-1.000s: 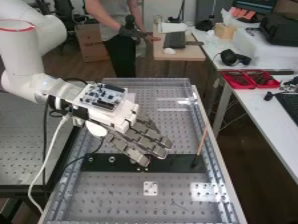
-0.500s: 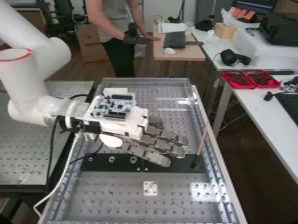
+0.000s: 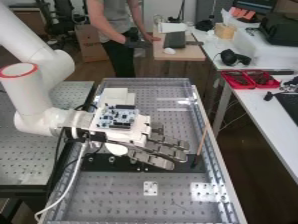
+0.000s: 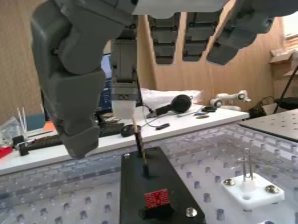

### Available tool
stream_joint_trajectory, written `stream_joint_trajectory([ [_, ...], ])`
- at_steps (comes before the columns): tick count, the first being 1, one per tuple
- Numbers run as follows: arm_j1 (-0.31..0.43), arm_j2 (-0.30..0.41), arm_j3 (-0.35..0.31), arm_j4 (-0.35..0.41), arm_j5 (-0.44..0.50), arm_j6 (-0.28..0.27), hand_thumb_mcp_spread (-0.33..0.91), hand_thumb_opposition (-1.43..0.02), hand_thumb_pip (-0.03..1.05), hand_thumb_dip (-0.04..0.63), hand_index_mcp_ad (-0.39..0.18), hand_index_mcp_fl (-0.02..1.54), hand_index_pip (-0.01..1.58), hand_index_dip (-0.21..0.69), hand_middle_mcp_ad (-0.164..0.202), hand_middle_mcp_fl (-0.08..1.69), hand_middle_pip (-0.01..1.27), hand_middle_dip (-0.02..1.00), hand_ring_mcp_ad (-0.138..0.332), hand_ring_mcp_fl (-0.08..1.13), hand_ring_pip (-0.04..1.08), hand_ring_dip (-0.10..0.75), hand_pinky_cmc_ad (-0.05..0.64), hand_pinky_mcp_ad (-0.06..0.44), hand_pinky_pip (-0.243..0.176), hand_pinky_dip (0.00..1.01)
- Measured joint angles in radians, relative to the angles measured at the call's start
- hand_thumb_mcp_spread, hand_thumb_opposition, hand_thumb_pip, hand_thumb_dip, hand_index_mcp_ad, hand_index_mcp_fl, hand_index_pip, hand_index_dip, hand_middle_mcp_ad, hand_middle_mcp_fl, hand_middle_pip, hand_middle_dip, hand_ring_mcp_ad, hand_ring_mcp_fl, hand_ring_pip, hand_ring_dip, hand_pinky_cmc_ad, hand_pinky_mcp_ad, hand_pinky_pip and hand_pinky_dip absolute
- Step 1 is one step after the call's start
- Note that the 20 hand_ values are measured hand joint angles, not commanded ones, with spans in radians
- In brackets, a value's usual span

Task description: Grab the pcb board and place it in the clear container

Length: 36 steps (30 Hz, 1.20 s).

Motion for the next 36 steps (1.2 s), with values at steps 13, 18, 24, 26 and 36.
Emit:
stream_joint_trajectory([
  [13,-0.003,-0.052,0.012,0.011,0.019,-0.037,0.60,-0.81,0.35,0.206,-0.110,0.10,1.56,0.209,0.098,0.00,0.13,0.16,0.115,0.02,0.09,0.059,0.307,0.131,-0.075,0.20],
  [18,-0.009,-0.050,0.013,0.000,0.021,-0.047,0.60,-0.81,0.36,0.204,-0.110,0.11,1.56,0.206,0.098,0.00,0.12,0.16,0.115,0.02,0.09,0.065,0.307,0.134,-0.073,0.20],
  [24,-0.016,-0.041,0.017,-0.040,0.014,-0.086,0.60,-0.81,0.36,0.204,-0.110,0.13,1.55,0.206,0.098,0.00,0.14,0.16,0.115,0.02,0.09,0.080,0.307,0.134,-0.065,0.19],
  [26,-0.020,-0.042,0.020,-0.052,0.009,-0.100,0.60,-0.81,0.36,0.204,-0.110,0.13,1.55,0.206,0.098,0.00,0.14,0.16,0.119,0.02,0.09,0.080,0.307,0.134,-0.063,0.19],
  [36,-0.035,-0.047,0.043,-0.080,-0.029,-0.139,0.69,-0.82,0.40,0.237,-0.171,0.25,1.55,0.206,0.093,0.00,0.13,0.16,0.117,0.02,0.09,0.082,0.309,0.131,-0.063,0.19],
])
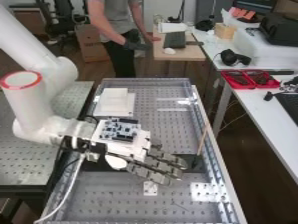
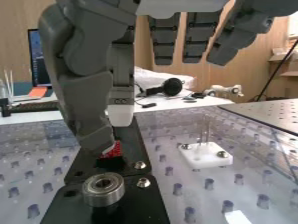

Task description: Grab the pcb board and place it in the clear container

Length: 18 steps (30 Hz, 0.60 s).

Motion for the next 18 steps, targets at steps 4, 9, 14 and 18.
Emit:
stream_joint_trajectory([
  [4,-0.002,-0.001,0.011,-0.005,-0.012,-0.001,0.72,-0.82,0.43,0.236,-0.204,0.33,1.55,0.206,0.093,0.00,0.13,0.16,0.119,0.02,0.09,0.082,0.309,0.131,-0.063,0.19],
  [9,-0.002,-0.003,0.021,-0.017,-0.020,-0.001,0.73,-0.83,0.42,0.236,-0.204,0.39,1.49,0.202,0.094,0.00,0.13,0.16,0.119,0.02,0.09,0.082,0.309,0.131,-0.063,0.19],
  [14,-0.001,-0.002,0.027,-0.033,-0.023,0.002,0.70,-0.83,0.39,0.236,-0.211,0.37,1.28,0.138,0.093,0.00,0.13,0.16,0.119,0.02,0.09,0.082,0.309,0.131,-0.063,0.19],
  [18,0.001,-0.002,0.029,-0.044,-0.029,0.001,0.66,-0.83,0.38,0.236,-0.208,0.34,1.18,0.119,0.082,0.00,0.13,0.16,0.113,0.02,0.09,0.082,0.309,0.131,-0.063,0.19],
])
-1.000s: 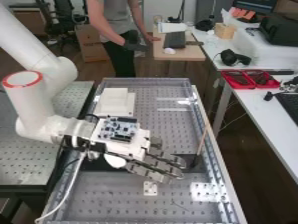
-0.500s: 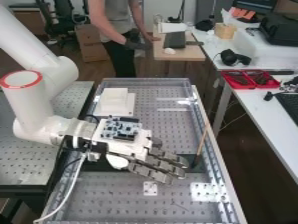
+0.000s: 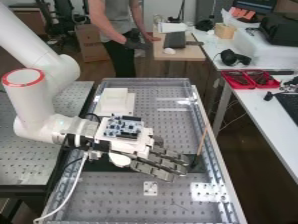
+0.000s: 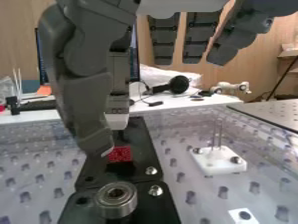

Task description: Grab the pcb board and place it in the clear container

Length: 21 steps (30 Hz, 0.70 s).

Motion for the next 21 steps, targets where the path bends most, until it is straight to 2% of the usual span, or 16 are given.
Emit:
stream_joint_trajectory([
  [13,-0.002,-0.016,0.004,0.002,-0.003,-0.001,0.63,-0.84,0.40,0.250,-0.208,0.34,1.13,0.094,0.080,0.00,0.14,0.17,0.117,0.02,0.09,0.082,0.311,0.122,-0.063,0.19],
  [21,-0.004,-0.023,0.006,0.009,0.001,0.003,0.63,-0.84,0.41,0.250,-0.208,0.34,1.22,0.087,0.080,0.00,0.14,0.17,0.117,0.02,0.09,0.082,0.311,0.120,-0.063,0.19],
])
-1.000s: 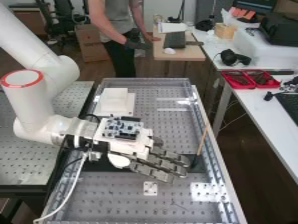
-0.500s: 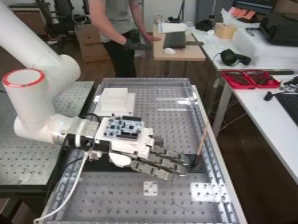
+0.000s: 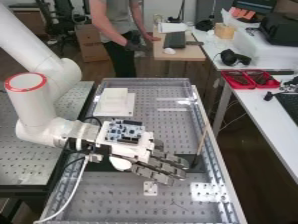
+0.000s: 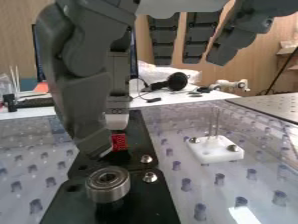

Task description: Grab the pcb board and place it in the clear container

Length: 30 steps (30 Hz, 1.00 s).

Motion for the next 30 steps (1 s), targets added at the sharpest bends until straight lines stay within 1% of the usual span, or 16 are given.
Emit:
stream_joint_trajectory([
  [3,-0.001,-0.003,0.004,-0.004,-0.001,0.001,0.64,-0.84,0.44,0.251,-0.208,0.38,1.30,0.089,0.080,0.00,0.14,0.17,0.117,0.02,0.09,0.082,0.311,0.120,-0.063,0.19],
  [6,-0.002,-0.007,0.009,-0.006,-0.003,0.004,0.64,-0.84,0.44,0.251,-0.208,0.38,1.35,0.098,0.080,0.00,0.14,0.17,0.117,0.02,0.09,0.082,0.311,0.120,-0.063,0.19],
  [7,-0.003,-0.008,0.010,-0.006,-0.004,0.004,0.63,-0.84,0.44,0.251,-0.208,0.38,1.34,0.098,0.080,0.00,0.14,0.17,0.117,0.02,0.09,0.082,0.311,0.120,-0.063,0.19],
  [10,-0.004,-0.010,0.012,-0.006,-0.008,0.006,0.67,-0.84,0.44,0.251,-0.208,0.37,1.36,0.106,0.080,0.00,0.14,0.17,0.117,0.02,0.09,0.082,0.311,0.120,-0.063,0.19],
  [25,-0.014,-0.024,0.022,-0.008,-0.026,0.009,0.66,-0.84,0.43,0.251,-0.208,0.37,1.37,0.112,0.080,0.00,0.14,0.17,0.117,0.03,0.09,0.082,0.312,0.120,-0.063,0.19],
  [28,-0.015,-0.026,0.024,-0.008,-0.028,0.010,0.66,-0.84,0.43,0.251,-0.208,0.37,1.37,0.112,0.080,0.00,0.14,0.17,0.117,0.03,0.09,0.082,0.330,0.120,-0.063,0.19],
  [30,-0.015,-0.027,0.025,-0.006,-0.029,0.011,0.68,-0.84,0.43,0.251,-0.215,0.42,1.41,0.112,0.080,0.00,0.14,0.17,0.117,0.03,0.09,0.082,0.330,0.122,-0.063,0.19],
])
